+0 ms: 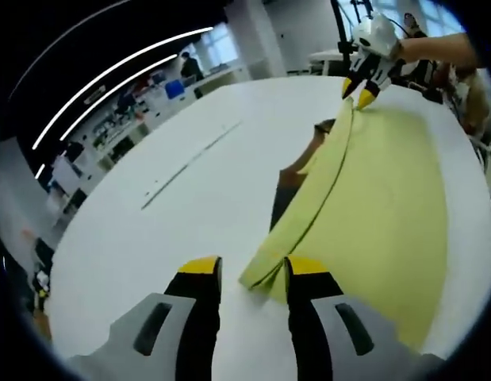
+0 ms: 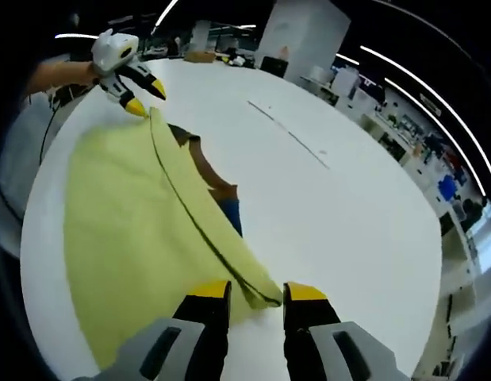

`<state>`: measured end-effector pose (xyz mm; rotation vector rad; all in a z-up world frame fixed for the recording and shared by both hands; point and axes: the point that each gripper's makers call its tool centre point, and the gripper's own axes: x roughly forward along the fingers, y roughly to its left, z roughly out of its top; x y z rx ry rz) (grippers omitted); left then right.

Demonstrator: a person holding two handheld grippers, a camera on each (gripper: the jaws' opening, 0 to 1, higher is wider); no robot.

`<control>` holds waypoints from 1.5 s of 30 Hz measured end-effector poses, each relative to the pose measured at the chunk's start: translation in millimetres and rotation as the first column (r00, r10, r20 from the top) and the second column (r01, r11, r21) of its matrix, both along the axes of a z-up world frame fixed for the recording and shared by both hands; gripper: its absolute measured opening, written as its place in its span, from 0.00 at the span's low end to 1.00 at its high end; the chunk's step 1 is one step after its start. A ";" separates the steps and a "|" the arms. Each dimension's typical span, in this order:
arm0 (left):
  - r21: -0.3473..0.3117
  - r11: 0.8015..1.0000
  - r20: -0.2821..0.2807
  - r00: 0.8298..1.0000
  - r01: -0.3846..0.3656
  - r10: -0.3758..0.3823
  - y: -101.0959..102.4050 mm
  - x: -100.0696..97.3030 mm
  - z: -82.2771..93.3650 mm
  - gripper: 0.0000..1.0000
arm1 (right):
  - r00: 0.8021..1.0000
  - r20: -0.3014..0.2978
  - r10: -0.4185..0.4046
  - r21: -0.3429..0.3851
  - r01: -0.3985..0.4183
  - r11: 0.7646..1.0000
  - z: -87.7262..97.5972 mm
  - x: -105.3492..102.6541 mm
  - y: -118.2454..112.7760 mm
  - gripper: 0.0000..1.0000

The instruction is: Fold the garment on the visible template until the final outline fits inside the template.

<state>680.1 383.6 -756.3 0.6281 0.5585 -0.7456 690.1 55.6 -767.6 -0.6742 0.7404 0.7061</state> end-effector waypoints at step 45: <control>-0.441 0.822 -0.172 0.933 -0.361 0.317 9.7 -30.1 18.0 0.56 | 0.903 -0.302 -0.306 0.441 0.417 0.795 24.5 -41.4 21.2 0.58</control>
